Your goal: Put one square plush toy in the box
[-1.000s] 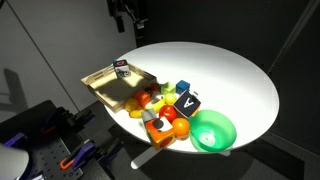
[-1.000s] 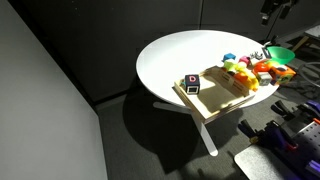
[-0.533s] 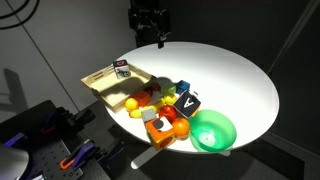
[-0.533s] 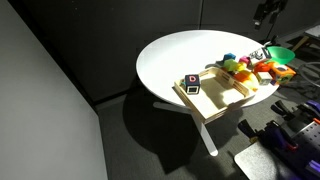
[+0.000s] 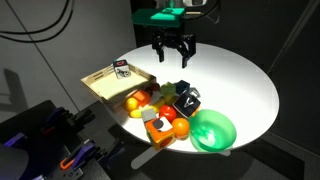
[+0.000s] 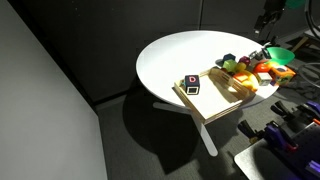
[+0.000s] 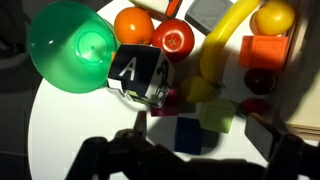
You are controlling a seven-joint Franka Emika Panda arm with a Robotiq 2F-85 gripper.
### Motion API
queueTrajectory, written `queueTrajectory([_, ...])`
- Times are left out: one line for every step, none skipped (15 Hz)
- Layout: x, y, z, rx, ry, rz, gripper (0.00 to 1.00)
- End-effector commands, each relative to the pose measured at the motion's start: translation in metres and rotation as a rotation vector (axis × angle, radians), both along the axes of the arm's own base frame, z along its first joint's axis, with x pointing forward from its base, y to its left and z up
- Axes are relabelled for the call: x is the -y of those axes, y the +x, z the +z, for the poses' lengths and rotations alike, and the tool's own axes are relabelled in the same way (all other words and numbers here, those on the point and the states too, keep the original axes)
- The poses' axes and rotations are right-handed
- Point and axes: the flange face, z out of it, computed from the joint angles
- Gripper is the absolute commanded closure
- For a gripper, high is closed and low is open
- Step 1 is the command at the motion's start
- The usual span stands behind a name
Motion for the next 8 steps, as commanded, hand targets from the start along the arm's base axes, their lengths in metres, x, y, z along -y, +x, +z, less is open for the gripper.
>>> queueTrajectory([0.027, 0.010, -0.019, 0.010, -0.014, 0.025, 0.00])
queueTrajectory([0.032, 0.011, -0.025, 0.014, -0.019, 0.030, 0.00])
queueTrajectory([0.036, 0.010, -0.032, 0.017, -0.026, 0.044, 0.00])
queueTrajectory([0.039, 0.010, -0.039, 0.023, -0.037, 0.059, 0.00])
queueTrajectory([0.042, 0.010, -0.044, 0.029, -0.046, 0.070, 0.00])
queueTrajectory([0.045, 0.010, -0.050, 0.035, -0.054, 0.083, 0.00])
queueTrajectory([0.047, 0.010, -0.055, 0.039, -0.062, 0.093, 0.00])
queueTrajectory([0.049, 0.010, -0.061, 0.040, -0.069, 0.105, 0.00])
